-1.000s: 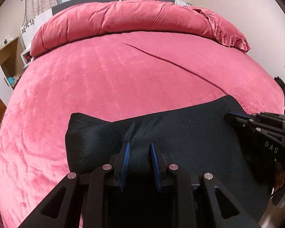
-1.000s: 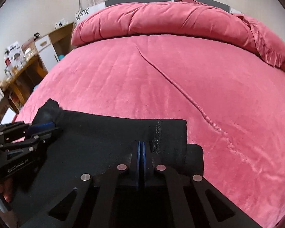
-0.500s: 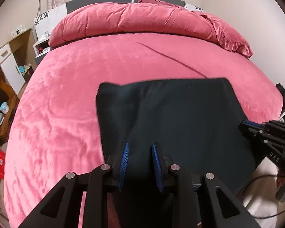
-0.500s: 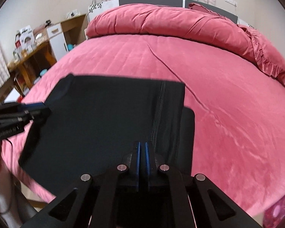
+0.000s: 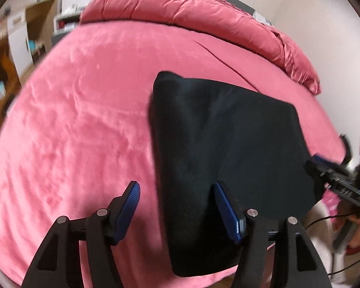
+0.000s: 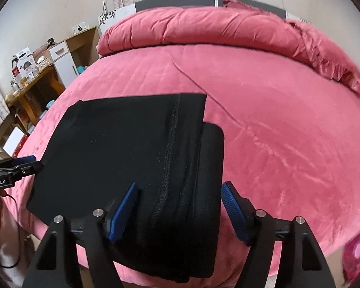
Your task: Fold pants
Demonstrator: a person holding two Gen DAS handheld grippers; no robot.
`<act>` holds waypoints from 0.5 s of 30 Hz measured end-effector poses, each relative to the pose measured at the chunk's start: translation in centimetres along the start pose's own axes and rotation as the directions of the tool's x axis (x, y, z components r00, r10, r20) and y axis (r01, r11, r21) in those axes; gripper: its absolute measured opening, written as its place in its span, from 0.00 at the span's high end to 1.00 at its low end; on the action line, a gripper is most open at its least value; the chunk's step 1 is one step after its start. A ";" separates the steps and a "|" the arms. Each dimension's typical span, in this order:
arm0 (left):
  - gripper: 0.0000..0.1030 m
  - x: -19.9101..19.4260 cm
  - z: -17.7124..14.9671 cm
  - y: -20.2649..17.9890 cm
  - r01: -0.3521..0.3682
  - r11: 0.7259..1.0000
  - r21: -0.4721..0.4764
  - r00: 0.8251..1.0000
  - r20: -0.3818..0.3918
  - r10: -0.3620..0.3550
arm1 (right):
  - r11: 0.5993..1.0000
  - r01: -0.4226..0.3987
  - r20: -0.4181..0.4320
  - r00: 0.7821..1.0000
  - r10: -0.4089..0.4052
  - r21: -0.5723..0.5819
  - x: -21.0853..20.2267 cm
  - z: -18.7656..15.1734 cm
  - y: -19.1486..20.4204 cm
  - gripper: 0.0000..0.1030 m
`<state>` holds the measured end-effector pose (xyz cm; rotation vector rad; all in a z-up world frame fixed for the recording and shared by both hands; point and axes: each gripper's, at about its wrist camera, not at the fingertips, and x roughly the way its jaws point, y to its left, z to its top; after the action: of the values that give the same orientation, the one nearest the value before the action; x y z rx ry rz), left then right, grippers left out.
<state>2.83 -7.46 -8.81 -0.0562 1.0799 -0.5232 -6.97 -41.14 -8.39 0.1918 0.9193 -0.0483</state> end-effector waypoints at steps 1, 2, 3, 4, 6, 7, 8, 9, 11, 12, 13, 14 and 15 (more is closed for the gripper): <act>0.37 0.1 0.1 0.4 0.030 0.999 -0.025 0.999 -0.013 -0.031 | 0.999 -0.022 -0.019 1.000 0.023 0.031 0.5 0.0 -0.6 0.29; 0.37 0.3 0.0 0.6 0.047 0.998 -0.038 0.999 -0.023 -0.048 | 0.997 -0.046 -0.032 0.998 0.048 0.067 1.0 0.0 -1.3 0.29; 0.37 0.4 0.1 0.8 0.059 0.997 -0.045 0.998 -0.029 -0.060 | 0.993 -0.066 -0.041 0.997 0.070 0.100 1.3 0.0 -1.8 0.27; 0.37 0.5 0.1 0.8 0.072 0.996 -0.047 0.997 -0.033 -0.074 | 0.986 -0.091 -0.048 0.994 0.098 0.137 1.7 0.1 -2.4 0.25; 0.37 0.6 0.1 0.8 0.101 0.994 -0.040 0.994 -0.041 -0.103 | 0.971 -0.138 -0.061 0.986 0.152 0.193 2.5 0.1 -3.4 0.24; 0.37 0.8 0.1 0.8 0.123 0.992 -0.038 0.991 -0.047 -0.125 | 0.965 -0.156 -0.068 0.983 0.173 0.212 2.8 0.1 -3.7 0.24; 0.37 0.9 0.1 0.8 0.137 0.990 -0.038 0.989 -0.051 -0.139 | 0.959 -0.171 -0.071 0.979 0.192 0.227 3.2 0.1 -4.0 0.23; 0.37 1.1 0.1 0.8 0.152 0.988 -0.039 0.986 -0.058 -0.154 | 0.954 -0.183 -0.073 0.976 0.206 0.236 3.4 0.1 -4.1 0.23; 0.36 1.5 0.2 0.9 0.182 0.982 -0.043 0.980 -0.072 -0.185 | 0.942 -0.214 -0.076 0.968 0.241 0.259 3.9 0.1 -4.5 0.22; 0.36 1.7 0.3 0.9 0.195 0.980 -0.045 0.977 -0.078 -0.198 | 0.934 -0.232 -0.076 0.962 0.262 0.272 4.1 0.0 -4.7 0.21; 0.33 2.0 0.4 0.9 0.208 0.977 -0.045 0.974 -0.086 -0.211 | 0.926 -0.247 -0.076 0.957 0.279 0.284 4.4 0.0 -4.9 0.21; 0.32 2.3 0.5 0.9 0.215 0.976 -0.042 0.972 -0.092 -0.218 | 0.918 -0.263 -0.076 0.952 0.297 0.298 4.7 -0.1 -5.1 0.21; 0.32 2.6 0.6 0.8 0.226 0.974 -0.035 0.969 -0.098 -0.228 | 0.910 -0.274 -0.077 0.947 0.312 0.310 4.9 -0.1 -5.3 0.20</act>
<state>4.52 -8.02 -10.89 -0.1771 1.1859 -0.7262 -4.68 -46.09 -13.10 0.6171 0.9970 0.1080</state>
